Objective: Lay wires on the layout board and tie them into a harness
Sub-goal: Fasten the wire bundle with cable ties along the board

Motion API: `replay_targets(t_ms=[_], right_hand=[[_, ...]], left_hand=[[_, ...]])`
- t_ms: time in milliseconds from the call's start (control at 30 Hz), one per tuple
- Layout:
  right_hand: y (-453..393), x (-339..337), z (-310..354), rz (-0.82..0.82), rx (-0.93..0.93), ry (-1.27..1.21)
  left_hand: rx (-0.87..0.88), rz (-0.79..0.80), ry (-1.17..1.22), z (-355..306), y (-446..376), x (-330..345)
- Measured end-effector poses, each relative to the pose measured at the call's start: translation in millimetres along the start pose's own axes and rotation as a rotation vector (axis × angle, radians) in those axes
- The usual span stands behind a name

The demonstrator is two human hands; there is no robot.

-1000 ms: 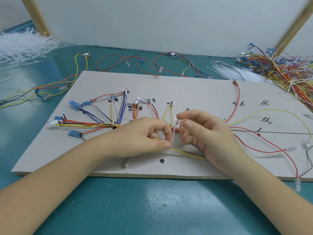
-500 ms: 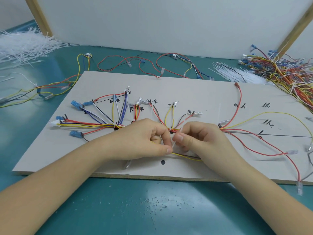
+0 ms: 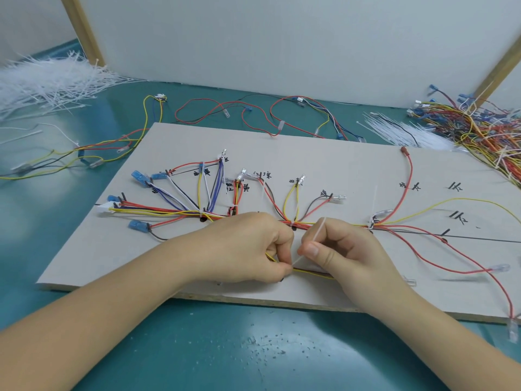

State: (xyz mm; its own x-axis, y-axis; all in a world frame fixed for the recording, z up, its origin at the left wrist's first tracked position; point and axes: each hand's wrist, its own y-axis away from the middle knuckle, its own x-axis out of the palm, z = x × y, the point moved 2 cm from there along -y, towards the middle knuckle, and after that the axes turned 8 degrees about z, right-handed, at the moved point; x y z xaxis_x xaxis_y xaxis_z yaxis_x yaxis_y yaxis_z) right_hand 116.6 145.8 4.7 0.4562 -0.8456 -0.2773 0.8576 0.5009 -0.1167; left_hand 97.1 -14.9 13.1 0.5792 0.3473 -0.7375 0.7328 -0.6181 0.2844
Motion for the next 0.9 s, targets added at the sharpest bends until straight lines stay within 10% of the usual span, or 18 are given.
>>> replay_targets(t_ms=[367, 633, 900], right_hand=[[-5.6, -19.0, 3.0, -0.145, 0.047, -0.234], [-3.6, -49.6, 6.1, -0.155, -0.016, 0.869], [-4.7, -59.7, 6.2, -0.002, 0.143, 1.017]], left_hand=[[0.179, -0.152, -0.232, -5.3, 13.8, 0.5], [0.036, -0.512, -0.32, 2.3, 9.7, -7.7], [-0.156, -0.491, -0.44, 10.6, 5.5, 0.5]])
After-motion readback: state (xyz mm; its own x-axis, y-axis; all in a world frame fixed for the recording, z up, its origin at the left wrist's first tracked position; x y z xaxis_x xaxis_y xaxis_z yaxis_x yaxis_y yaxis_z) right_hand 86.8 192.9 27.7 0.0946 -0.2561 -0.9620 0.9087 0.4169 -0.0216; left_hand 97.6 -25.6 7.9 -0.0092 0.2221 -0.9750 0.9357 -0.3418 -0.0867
